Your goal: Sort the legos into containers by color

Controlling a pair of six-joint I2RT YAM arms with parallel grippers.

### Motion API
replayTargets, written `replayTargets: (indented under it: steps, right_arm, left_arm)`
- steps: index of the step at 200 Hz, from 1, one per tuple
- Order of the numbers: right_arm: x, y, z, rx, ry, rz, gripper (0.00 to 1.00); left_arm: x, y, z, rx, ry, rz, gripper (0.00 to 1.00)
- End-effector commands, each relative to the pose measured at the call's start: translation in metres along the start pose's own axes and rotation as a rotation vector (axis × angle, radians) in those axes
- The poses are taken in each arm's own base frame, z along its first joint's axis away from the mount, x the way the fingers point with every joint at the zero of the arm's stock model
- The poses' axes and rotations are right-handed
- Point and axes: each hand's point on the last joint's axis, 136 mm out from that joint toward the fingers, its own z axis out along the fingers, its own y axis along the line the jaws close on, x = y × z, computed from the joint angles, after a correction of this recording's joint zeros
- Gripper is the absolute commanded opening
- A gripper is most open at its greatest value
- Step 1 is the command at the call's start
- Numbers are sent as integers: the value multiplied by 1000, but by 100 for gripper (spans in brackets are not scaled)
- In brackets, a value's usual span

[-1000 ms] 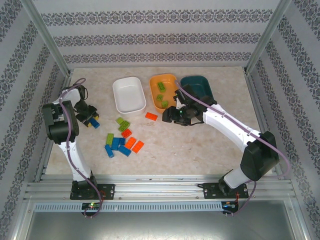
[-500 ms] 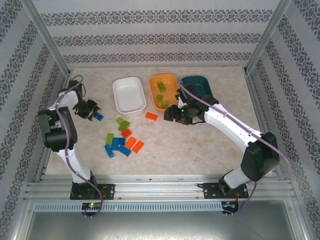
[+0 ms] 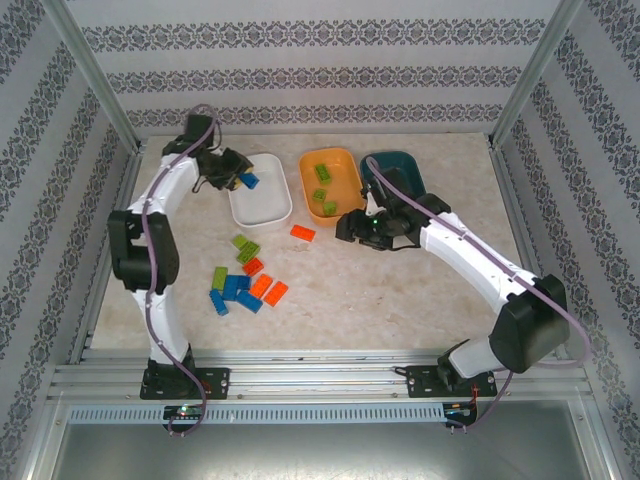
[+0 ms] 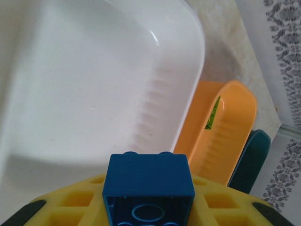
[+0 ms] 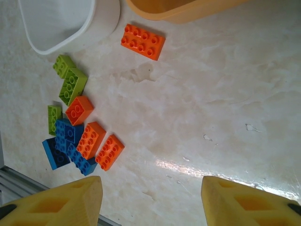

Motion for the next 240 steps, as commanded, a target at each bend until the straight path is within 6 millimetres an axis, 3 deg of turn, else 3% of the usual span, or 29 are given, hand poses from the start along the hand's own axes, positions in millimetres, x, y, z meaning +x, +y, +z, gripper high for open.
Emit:
replayTargets:
  steps: [1, 39, 84, 119, 151, 180, 205, 226, 240]
  right_arm:
    - [4, -6, -14, -13, -23, -4, 58]
    - [11, -24, -24, 0, -46, 35, 58]
    - [15, -31, -29, 11, -51, 51, 58]
    - [15, -30, -29, 8, -52, 51, 58]
    - [13, -28, -28, 1, -50, 48, 58]
    - [15, -19, -22, 4, -22, -5, 58]
    - [18, -6, -11, 19, 30, -78, 59]
    - [19, 4, -3, 1, 55, -101, 59]
    - [19, 8, 2, -12, 64, -107, 59]
  left_arm:
    - [9, 23, 22, -168, 53, 37, 35]
    - [17, 36, 42, -368, 117, 172, 36]
    - [20, 44, 59, -397, 165, 160, 38]
    - [24, 50, 61, -426, 186, 174, 44]
    - [24, 42, 55, -407, 183, 187, 50]
    - [28, 24, 36, -362, 168, 233, 54]
    - [36, 13, -1, -366, 118, 338, 59]
    - [49, 30, -41, -440, 71, 411, 61]
    - [66, 54, -67, -484, 55, 420, 62]
